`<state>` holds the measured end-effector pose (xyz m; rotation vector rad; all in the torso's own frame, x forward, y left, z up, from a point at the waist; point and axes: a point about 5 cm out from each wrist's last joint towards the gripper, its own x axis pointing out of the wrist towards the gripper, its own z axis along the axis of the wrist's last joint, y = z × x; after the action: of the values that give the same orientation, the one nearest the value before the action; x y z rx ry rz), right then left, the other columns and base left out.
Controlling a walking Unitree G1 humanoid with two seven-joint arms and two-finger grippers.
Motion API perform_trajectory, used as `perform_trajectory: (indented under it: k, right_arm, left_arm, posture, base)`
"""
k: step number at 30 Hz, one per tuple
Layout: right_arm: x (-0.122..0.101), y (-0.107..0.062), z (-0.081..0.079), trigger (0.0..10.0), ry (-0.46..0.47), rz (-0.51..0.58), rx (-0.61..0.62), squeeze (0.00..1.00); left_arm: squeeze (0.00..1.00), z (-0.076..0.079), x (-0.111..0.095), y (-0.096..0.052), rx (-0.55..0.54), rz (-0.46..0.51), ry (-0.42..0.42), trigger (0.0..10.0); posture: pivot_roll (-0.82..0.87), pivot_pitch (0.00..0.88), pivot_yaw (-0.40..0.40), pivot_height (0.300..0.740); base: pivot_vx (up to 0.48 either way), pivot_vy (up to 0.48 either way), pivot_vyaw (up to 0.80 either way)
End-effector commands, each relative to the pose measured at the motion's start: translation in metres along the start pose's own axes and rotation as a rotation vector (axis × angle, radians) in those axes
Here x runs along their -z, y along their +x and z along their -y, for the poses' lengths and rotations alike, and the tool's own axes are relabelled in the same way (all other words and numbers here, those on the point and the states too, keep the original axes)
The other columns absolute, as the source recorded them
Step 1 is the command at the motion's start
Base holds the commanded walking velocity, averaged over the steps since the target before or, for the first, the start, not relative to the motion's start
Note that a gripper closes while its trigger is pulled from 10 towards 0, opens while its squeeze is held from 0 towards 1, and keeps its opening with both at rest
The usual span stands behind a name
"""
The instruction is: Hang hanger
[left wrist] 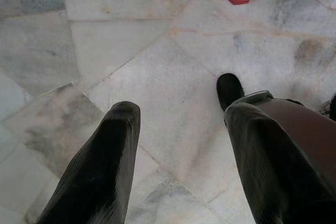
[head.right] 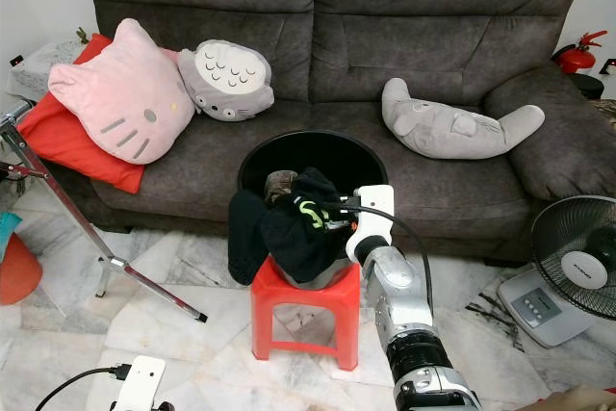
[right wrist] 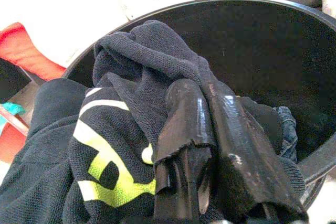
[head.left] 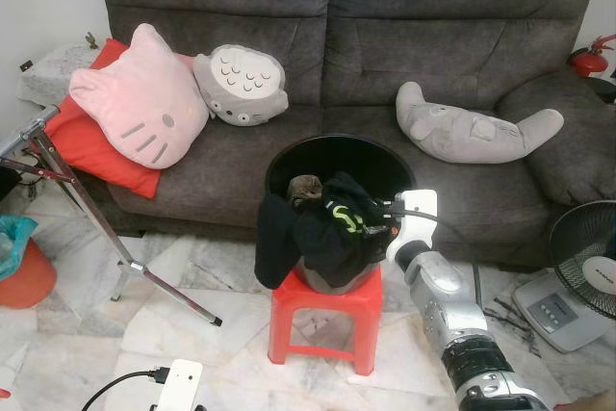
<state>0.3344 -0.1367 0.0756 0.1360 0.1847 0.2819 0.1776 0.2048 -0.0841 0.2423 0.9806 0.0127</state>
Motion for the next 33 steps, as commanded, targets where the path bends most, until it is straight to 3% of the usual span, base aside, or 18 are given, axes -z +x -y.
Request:
perform_trajectory:
  k: [1,8,19,33]
  right_arm:
    - [-0.007,0.003,-0.005,0.0,-0.005,0.029,-0.023,0.0]
    - [-0.02,0.001,-0.022,0.0,-0.015,0.107,-0.165,0.0]
    - [-0.021,-0.011,-0.041,0.0,-0.054,0.113,-0.376,0.0]
    - [-0.013,-0.031,-0.033,0.0,-0.09,0.055,-0.493,0.0]
  left_arm:
    - [0.0,-0.003,0.006,-0.001,-0.009,-0.027,0.021,10.0]
    - [0.0,-0.003,0.007,-0.001,-0.01,-0.03,0.025,10.0]
    - [0.0,-0.003,0.006,-0.001,-0.004,-0.029,0.023,10.0]
    - [0.0,-0.002,0.006,-0.001,-0.005,-0.029,0.029,10.0]
  posture:
    - [-0.06,0.0,0.029,0.74]
    - [-0.06,0.0,0.029,0.74]
    - [-0.06,0.0,0.031,0.74]
    - [-0.07,0.0,0.034,0.74]
  base:
    - [0.0,0.0,0.0]
    - [0.0,0.0,0.0]
    - [0.0,0.0,0.0]
    - [0.0,0.0,0.0]
